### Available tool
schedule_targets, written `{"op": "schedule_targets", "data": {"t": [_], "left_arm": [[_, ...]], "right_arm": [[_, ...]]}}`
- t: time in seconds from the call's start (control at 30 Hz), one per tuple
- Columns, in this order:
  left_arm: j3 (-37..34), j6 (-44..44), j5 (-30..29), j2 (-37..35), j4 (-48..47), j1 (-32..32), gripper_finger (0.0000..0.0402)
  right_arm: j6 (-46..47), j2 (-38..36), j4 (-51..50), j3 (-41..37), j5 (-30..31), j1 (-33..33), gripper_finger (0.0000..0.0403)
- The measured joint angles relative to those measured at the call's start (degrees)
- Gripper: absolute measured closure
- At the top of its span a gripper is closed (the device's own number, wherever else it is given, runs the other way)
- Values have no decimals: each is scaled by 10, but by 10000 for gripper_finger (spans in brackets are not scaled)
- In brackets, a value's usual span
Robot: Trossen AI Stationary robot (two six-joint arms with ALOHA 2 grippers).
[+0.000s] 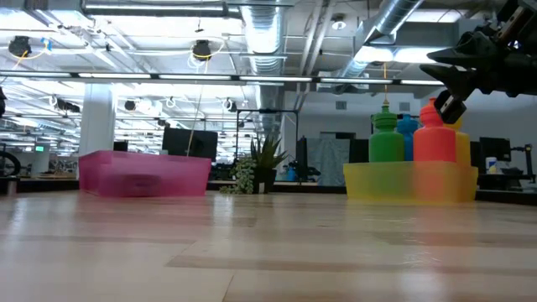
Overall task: Pick & Place Food Item
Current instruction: Put the yellow pear into the transparent bin
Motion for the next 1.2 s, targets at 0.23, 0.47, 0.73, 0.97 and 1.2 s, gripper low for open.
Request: {"op": "schedule_targets", "data": {"t": [0.23, 0.47, 0.73, 0.97, 1.2], "left_arm": [[0, -11, 9, -142, 1, -39, 125], [0, -42, -2, -226, -31, -95, 125], [0, -143, -77, -239, -194, -307, 125], [0, -201, -172, -179, -313, -494, 124], [0, -217, -204, -89, -368, -588, 124]], "right_arm": [[0, 0, 0, 0, 0, 0, 337], [0, 0, 0, 0, 0, 0, 337], [0, 0, 0, 0, 0, 0, 337], [0, 0, 0, 0, 0, 0, 337], [0, 0, 0, 0, 0, 0, 337]]}}
